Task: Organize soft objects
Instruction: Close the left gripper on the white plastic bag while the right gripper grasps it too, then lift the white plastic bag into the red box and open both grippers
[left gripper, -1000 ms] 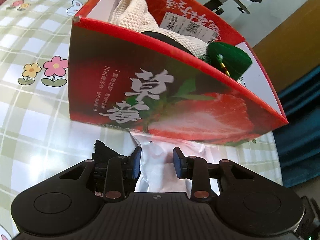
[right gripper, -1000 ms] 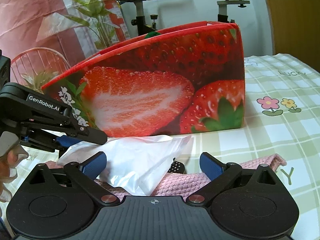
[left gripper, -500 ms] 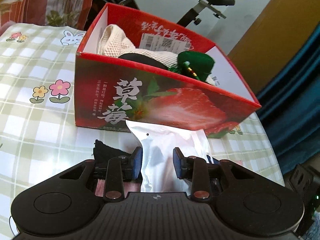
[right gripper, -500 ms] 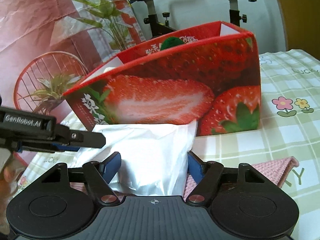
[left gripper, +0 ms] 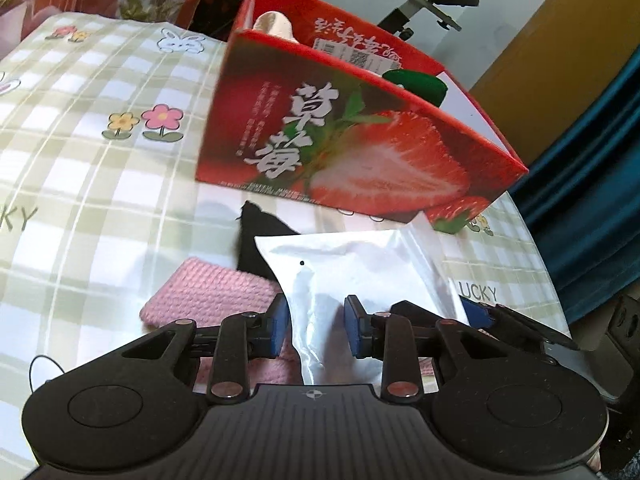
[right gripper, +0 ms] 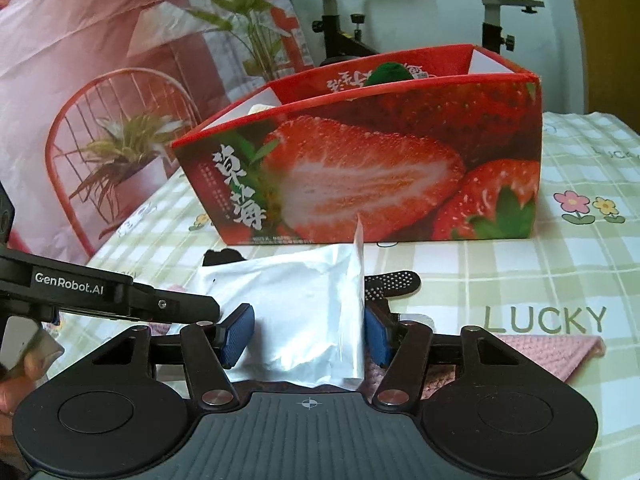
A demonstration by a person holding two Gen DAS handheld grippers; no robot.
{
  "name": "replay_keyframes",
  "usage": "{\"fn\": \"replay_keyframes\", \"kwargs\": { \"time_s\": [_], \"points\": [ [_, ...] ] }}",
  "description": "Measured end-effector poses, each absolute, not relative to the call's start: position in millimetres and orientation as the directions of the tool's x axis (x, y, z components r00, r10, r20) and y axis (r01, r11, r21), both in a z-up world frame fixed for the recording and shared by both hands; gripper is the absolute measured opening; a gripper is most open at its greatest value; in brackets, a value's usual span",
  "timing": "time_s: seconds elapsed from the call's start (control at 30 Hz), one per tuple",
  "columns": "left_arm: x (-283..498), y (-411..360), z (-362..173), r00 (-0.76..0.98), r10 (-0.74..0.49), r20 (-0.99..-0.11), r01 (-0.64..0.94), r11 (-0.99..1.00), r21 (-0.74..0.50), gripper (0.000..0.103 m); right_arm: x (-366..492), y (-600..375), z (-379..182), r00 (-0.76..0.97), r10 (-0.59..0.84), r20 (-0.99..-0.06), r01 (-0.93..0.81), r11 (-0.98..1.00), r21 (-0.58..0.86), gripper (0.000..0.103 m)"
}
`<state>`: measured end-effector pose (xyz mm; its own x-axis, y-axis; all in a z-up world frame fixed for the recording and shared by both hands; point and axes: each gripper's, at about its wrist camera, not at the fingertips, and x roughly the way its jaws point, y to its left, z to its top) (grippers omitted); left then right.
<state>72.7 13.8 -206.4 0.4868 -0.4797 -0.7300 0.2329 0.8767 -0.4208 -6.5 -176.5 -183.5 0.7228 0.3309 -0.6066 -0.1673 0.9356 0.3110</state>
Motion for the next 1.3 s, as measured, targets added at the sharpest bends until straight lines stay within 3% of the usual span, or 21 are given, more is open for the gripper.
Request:
{"fn": "replay_keyframes", "kwargs": {
  "time_s": [0.2, 0.53, 0.67, 0.77, 1.3],
  "points": [
    [68, 9, -215, 0.487, -0.475, -0.733, 0.265, 0.88, -0.395, 0.032, -9, -181, -182, 0.721, 0.311, -0.62, -0.153, 0.943, 0.296, 0.042],
    [67, 12, -222, 0.498, -0.489, -0.717, 0.275, 0.872, -0.404, 0.032, -21, -191, -175, 0.722, 0.278, -0.634, -0.142, 0.956, 0.257, 0.038],
    [66, 14, -221, 0.495, -0.494, -0.715, 0.267, 0.869, -0.416, 0.032, -25, -195, -173, 0.722, 0.281, -0.632, -0.139, 0.954, 0.265, 0.025],
    [65, 14, -220, 0.495, -0.499, -0.711, 0.264, 0.867, -0.424, 0.032, -27, -196, -170, 0.727, 0.275, -0.629, -0.134, 0.955, 0.263, 0.007],
    [58, 23, -221, 0.491, -0.537, -0.686, 0.228, 0.839, -0.494, 0.032, -32, -195, -170, 0.726, 0.28, -0.628, -0.12, 0.951, 0.284, 0.007]
  ]
}}
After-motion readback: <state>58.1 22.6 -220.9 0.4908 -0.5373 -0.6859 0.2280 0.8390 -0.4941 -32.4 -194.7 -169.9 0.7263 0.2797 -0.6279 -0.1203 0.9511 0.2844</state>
